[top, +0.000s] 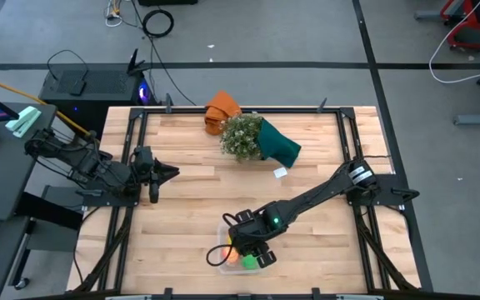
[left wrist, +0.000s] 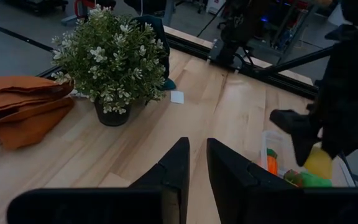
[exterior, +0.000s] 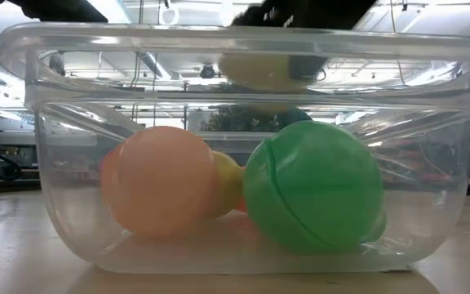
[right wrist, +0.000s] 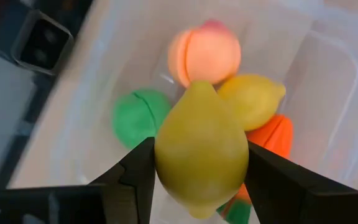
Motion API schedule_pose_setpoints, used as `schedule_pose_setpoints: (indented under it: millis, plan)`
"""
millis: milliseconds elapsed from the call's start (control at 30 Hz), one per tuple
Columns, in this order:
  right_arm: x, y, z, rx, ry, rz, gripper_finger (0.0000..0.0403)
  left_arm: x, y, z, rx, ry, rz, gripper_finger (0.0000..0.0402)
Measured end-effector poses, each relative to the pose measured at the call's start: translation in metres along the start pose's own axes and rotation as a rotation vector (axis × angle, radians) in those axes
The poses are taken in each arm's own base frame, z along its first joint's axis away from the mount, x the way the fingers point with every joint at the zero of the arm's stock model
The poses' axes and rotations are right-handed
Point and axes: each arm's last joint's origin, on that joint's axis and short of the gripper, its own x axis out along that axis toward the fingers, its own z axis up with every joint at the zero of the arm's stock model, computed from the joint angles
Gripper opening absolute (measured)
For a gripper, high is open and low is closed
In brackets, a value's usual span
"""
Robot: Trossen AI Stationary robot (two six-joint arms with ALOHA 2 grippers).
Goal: Pick and placing Produce into tupperware
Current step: Put the lemon into the transparent container
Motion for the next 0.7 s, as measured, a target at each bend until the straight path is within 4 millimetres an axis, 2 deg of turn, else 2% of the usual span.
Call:
schedule_pose_setpoints:
  millis: [300,433,700]
  plan:
    - [0.028,-0.006,-0.007,-0.061,0.095,-0.061,0.0169,0.0,0.0,0.0,0.001,0.001,0.0,0.0056]
    - [0.029,-0.008,-0.008,-0.086,0.1,-0.099,0.0169,0.0,0.0,0.0,0.002,0.001,0.001,0.0061]
    - [0.029,-0.008,-0.008,-0.09,0.097,-0.062,0.0169,0.0,0.0,0.0,0.01,0.001,0.001,0.0059]
